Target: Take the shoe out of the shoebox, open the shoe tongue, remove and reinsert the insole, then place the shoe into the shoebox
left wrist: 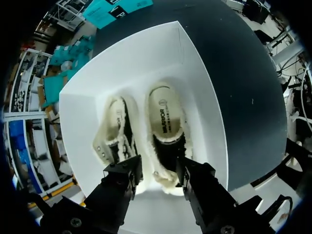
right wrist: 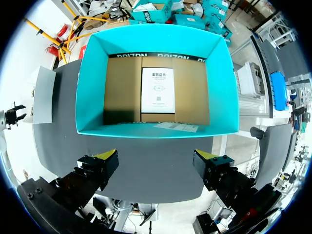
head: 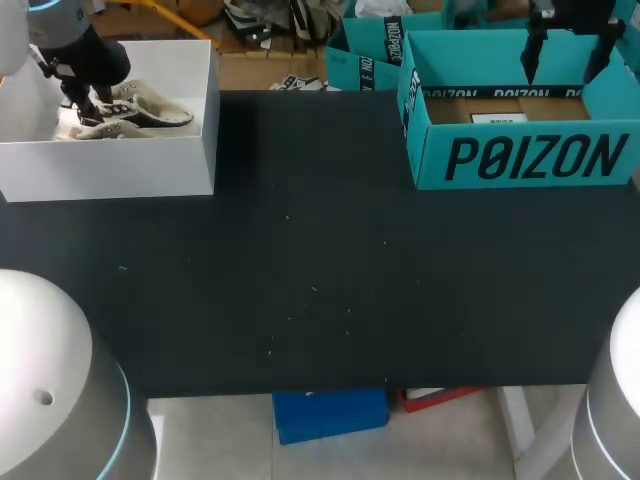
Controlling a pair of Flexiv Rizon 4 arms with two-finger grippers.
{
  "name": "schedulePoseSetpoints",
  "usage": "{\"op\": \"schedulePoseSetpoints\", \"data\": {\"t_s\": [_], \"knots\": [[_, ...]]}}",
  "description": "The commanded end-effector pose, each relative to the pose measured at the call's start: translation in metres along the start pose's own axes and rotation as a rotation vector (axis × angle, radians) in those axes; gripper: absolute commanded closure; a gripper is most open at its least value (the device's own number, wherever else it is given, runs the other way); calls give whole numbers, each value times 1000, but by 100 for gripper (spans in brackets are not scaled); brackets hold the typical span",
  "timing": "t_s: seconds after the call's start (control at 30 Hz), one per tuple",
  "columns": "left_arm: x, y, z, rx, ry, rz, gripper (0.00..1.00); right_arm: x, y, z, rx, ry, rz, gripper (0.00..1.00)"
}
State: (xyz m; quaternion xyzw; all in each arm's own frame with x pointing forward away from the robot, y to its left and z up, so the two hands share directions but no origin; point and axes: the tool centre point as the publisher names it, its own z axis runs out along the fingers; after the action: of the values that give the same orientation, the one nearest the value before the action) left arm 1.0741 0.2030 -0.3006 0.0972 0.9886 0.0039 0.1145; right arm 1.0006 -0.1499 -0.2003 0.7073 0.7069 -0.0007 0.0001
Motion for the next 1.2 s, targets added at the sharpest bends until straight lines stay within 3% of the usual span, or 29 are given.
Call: {"op": "schedulePoseSetpoints", "data": {"t_s": [0.03,0.77,1.2], "knots": [[-9,-3,12,-4,20,-11,57,0,0,0,0,0,0,0],[-14,12,69,-46,64,-99,65,0,0,0,0,0,0,0],[-10,9,106,-43,125,-143,71,0,0,0,0,0,0,0]]}}
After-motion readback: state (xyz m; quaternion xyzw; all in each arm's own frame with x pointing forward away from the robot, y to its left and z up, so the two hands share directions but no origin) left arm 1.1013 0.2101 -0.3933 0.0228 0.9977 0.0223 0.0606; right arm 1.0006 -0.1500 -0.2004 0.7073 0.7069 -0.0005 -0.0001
